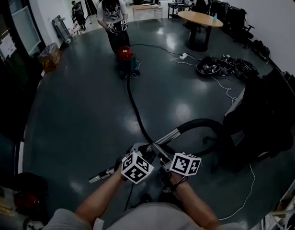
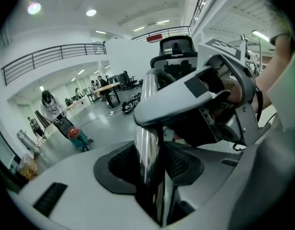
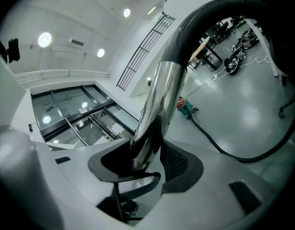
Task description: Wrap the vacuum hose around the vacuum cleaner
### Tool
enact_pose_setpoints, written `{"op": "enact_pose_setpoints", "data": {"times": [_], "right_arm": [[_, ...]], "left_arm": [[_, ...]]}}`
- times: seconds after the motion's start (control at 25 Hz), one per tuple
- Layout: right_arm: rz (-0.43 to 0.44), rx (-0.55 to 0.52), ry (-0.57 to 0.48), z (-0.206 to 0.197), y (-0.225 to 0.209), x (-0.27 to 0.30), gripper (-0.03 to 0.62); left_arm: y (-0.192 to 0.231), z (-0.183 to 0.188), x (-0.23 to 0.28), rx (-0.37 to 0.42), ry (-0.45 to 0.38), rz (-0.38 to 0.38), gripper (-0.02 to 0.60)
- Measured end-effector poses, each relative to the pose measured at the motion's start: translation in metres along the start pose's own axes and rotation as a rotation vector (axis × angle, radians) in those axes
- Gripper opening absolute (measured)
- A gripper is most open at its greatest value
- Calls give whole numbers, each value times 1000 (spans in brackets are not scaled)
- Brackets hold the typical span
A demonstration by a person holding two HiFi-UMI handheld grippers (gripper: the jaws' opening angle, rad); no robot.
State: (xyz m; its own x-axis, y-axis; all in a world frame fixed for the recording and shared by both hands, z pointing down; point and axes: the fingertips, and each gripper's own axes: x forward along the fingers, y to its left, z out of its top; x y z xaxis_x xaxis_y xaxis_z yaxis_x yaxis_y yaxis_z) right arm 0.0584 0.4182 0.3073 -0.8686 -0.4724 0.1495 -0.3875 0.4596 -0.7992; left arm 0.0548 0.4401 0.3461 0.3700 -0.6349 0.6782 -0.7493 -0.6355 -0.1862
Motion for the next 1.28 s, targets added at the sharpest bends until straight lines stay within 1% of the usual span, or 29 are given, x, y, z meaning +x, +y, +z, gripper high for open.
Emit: {"op": "enact_pose_setpoints", "data": {"times": [0.08, 0.12, 0.24, 0.32, 0.4, 0.52, 0.64, 0.8, 0.88, 1.04, 1.2, 1.28], "right_arm": [[20, -1, 12, 8, -2, 3, 201], [27, -7, 19, 11, -3, 4, 198], [40, -30, 45, 17, -3, 3, 196], [54, -38, 62, 23, -4, 5, 196], [73, -35, 75, 33, -7, 7, 196], [107, -26, 94, 47, -11, 7, 196], [130, -29, 113, 53, -12, 9, 196], [154, -64, 142, 56, -9, 16, 196], [161, -72, 154, 58, -11, 20, 196], [168, -58, 162, 64, -17, 23, 196], [157, -57, 165, 65, -21, 36, 196], [137, -60, 159, 66, -21, 44, 196]], "left_arm": [[7, 5, 5, 29, -2, 37, 166], [9, 7, 7, 26, -1, 40, 166], [8, 9, 12, -34, 8, 2, 166], [12, 7, 12, -56, 33, -5, 166], [18, 3, 12, -54, 64, 12, 166], [25, 7, 15, -46, 92, 38, 173], [28, 10, 15, -53, 112, 49, 175], [32, -10, 9, -66, 194, 57, 175], [36, -21, 6, -84, 217, 68, 175], [39, -33, 3, -111, 229, 88, 175], [51, -47, 8, -85, 241, 108, 173], [57, -49, 10, -72, 218, 100, 166]]}}
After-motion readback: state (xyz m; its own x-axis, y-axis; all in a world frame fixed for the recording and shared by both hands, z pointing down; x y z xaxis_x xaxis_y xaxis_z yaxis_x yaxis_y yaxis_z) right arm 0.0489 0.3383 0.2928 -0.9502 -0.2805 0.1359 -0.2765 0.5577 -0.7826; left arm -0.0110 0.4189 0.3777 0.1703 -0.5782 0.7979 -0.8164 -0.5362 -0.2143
